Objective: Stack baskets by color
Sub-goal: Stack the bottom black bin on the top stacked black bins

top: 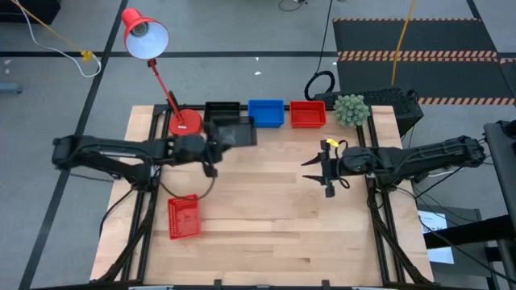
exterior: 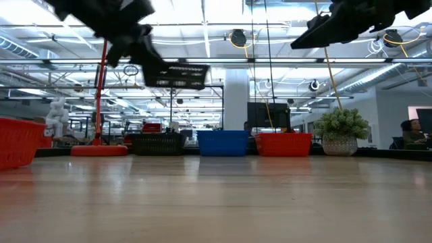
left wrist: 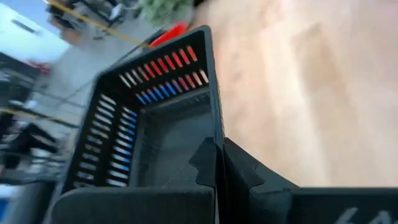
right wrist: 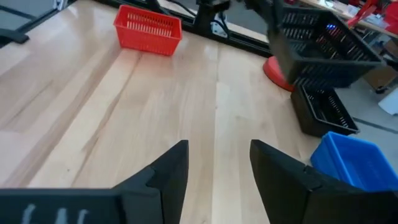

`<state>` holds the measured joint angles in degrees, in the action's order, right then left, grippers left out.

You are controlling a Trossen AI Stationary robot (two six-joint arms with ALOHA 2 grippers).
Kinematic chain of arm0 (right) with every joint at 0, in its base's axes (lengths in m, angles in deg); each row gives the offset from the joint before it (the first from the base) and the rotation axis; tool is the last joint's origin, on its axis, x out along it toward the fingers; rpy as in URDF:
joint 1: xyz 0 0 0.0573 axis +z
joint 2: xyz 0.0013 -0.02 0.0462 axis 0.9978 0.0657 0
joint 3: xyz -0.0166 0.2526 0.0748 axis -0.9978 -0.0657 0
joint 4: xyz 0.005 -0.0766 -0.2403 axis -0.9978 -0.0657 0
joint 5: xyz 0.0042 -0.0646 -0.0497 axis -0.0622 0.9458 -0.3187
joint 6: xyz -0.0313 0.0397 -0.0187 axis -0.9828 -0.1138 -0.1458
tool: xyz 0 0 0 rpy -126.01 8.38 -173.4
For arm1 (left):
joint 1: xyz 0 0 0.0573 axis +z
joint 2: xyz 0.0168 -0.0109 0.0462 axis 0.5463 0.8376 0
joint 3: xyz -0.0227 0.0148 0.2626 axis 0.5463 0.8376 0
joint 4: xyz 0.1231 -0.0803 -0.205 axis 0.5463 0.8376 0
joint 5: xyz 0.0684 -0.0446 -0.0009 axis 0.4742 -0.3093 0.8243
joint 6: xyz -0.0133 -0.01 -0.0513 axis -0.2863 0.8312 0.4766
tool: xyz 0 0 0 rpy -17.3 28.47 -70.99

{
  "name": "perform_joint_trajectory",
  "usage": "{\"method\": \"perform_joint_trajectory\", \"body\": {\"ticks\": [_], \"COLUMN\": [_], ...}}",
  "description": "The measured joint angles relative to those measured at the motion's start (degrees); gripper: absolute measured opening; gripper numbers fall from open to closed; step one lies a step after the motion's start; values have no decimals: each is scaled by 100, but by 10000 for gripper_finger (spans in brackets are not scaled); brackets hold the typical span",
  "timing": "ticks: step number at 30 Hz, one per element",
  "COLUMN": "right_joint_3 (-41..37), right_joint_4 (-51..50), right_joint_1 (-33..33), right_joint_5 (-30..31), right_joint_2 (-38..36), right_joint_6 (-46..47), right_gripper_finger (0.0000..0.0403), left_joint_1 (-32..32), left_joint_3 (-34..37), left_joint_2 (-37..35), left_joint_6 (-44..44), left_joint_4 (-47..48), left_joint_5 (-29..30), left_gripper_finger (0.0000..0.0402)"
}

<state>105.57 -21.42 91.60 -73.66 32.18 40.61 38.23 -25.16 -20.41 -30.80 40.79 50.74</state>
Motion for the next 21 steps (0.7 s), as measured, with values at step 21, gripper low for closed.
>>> {"method": "perform_joint_trajectory", "body": {"ticks": [21], "right_joint_3": [-1], "right_joint_4": [272], "right_joint_1": [-15], "right_joint_5": [19], "right_joint_2": [90], "right_joint_6": [-791], "right_gripper_finger": [160], "left_joint_1": [3726], "left_joint_3": [1268], "left_joint_2": [121], "left_joint_6": [-1841], "left_joint_4": [-1618], "left_joint_5": [-3032], "left_gripper_finger": [9]}}
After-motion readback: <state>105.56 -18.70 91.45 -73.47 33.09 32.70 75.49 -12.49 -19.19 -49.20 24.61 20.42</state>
